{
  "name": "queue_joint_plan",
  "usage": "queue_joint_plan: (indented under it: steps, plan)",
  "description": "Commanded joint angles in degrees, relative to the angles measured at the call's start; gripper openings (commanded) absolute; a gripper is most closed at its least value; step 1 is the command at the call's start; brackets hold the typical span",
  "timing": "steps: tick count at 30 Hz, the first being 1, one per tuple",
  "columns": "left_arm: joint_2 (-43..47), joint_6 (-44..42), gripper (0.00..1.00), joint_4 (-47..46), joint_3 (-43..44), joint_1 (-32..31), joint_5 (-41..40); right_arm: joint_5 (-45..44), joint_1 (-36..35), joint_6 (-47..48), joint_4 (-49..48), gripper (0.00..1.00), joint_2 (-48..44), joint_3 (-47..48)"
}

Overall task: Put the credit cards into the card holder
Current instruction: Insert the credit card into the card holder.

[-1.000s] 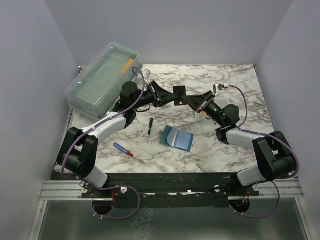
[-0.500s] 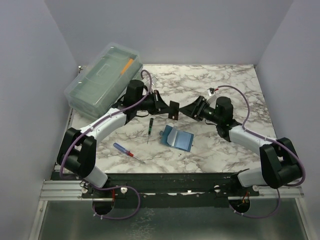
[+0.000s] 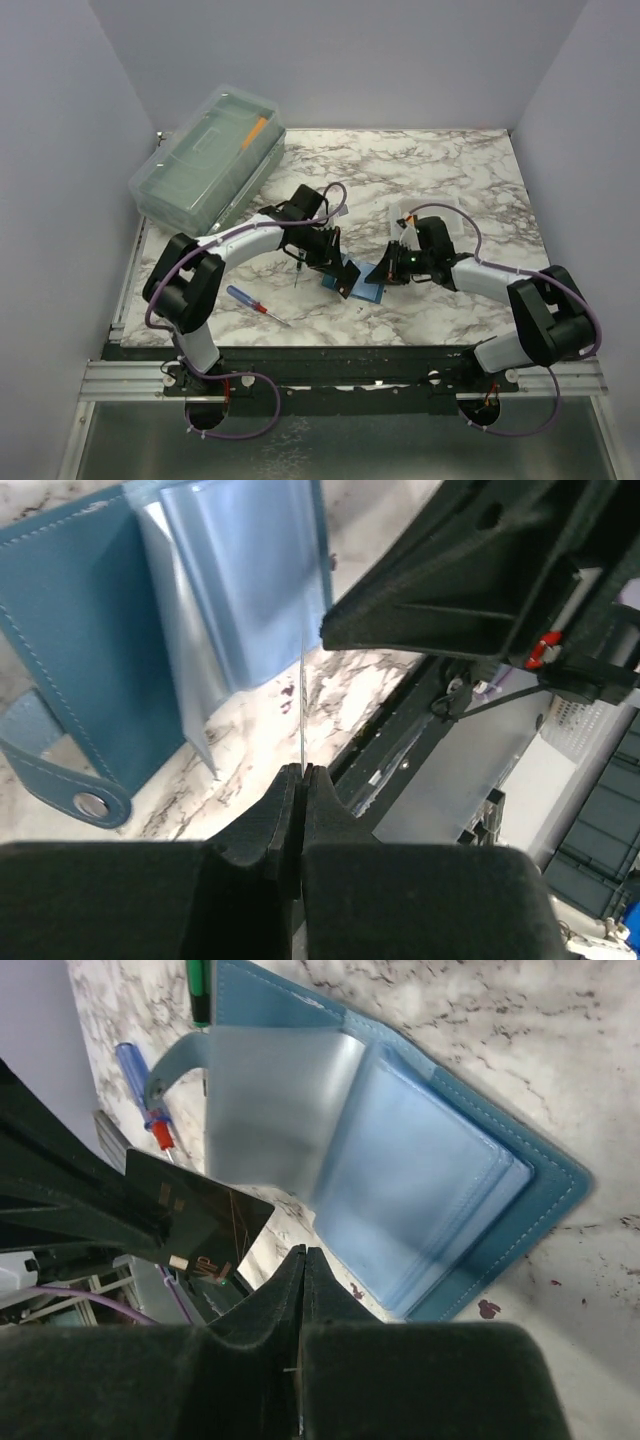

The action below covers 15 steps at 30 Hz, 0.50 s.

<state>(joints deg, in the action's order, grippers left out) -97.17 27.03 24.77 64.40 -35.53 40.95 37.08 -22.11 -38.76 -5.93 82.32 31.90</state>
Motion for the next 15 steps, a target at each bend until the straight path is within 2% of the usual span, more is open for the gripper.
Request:
queue_joint_plan:
  steps: [1,7,15]
  plan:
    - [-4.6,-5.3,0.0,6.7,5.2,0.0,-1.3,-0.6,-0.5,0.3,-0.7,0.03,2.6,-0.9]
    - [-10.0,-7.4,0.0,10.2,11.3,0.0,-4.9,-7.6,-0.5,1.3,2.7,0.0,4.7,-0.4]
    - [-12.8,-7.3,0.0,10.6,11.8,0.3,-4.6,-13.4,-0.5,1.4,8.0,0.0,5.6,-0.1]
